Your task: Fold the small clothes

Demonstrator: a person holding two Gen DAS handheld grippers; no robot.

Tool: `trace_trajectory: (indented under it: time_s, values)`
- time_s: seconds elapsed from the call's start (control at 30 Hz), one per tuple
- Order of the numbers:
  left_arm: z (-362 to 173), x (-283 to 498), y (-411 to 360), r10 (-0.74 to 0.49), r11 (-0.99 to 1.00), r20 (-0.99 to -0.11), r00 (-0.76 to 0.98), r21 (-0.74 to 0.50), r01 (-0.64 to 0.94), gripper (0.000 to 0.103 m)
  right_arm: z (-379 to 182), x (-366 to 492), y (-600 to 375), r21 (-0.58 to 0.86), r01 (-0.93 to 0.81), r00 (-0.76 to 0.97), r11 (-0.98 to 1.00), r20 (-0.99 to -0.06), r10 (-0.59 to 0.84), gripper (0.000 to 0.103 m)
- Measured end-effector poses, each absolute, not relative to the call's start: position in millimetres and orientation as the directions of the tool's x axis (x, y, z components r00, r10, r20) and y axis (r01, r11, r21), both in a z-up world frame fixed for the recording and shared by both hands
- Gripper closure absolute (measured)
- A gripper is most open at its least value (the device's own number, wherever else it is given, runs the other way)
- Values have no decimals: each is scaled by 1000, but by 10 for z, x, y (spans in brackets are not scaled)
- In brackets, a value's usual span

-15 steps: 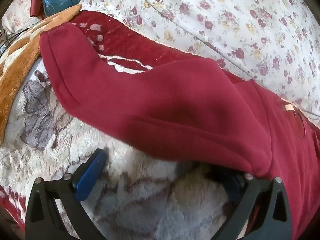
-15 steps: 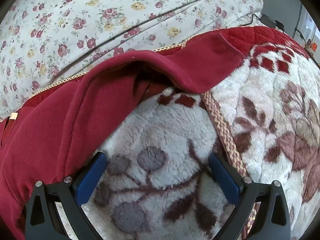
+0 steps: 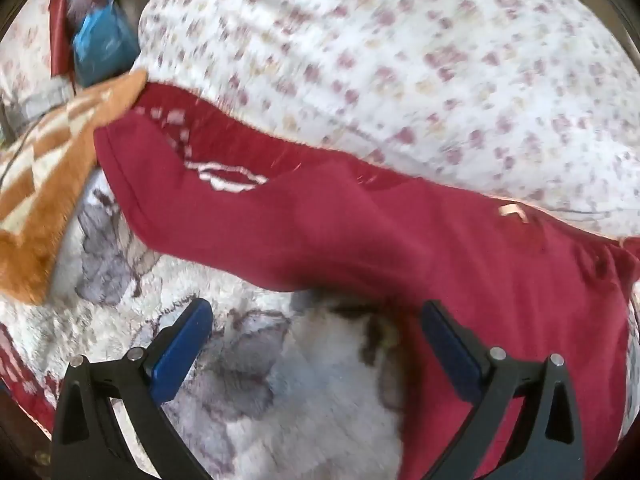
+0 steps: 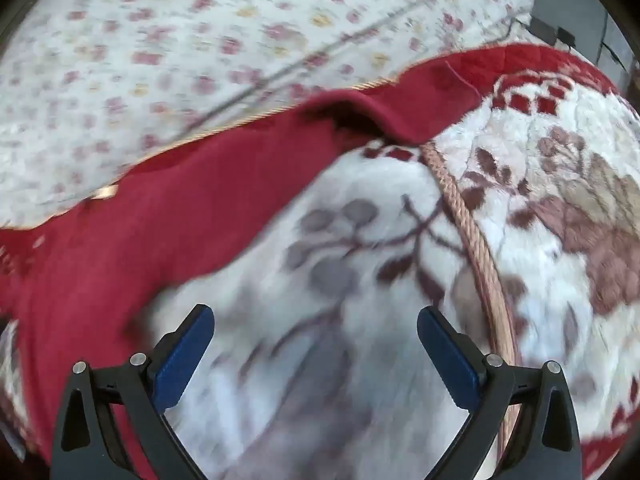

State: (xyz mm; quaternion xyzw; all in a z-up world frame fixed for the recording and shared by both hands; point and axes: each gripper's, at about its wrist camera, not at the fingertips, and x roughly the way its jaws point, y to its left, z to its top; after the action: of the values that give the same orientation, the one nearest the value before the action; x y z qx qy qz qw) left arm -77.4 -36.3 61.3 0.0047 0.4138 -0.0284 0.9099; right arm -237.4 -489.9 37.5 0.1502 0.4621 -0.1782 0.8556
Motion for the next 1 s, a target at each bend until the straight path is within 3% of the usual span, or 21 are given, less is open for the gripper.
trace_trajectory:
  time_s: [0.33,0.53,0.67,1.0]
  values:
    - [889,-997,-564,-86,994,-732,676,-18,107,0,1203,-2780,-3590,190,136,560,972,-824,83,0]
    - [885,-1037,-458,-106,992,-725,681,-27,124,0,1505,-2486,-2852,402,-64,513,913,-772,376,0]
    - [860,-1037,-395,-104,992,-719,688,-26,124,0,1560,-2272,-2384,201,-104,587,974,-779,223,0]
    - [715,-926,-406,-116,991,-740,662,-39,131,0,1215,-1729,-2383,-29,38,664,999,-747,-47,0]
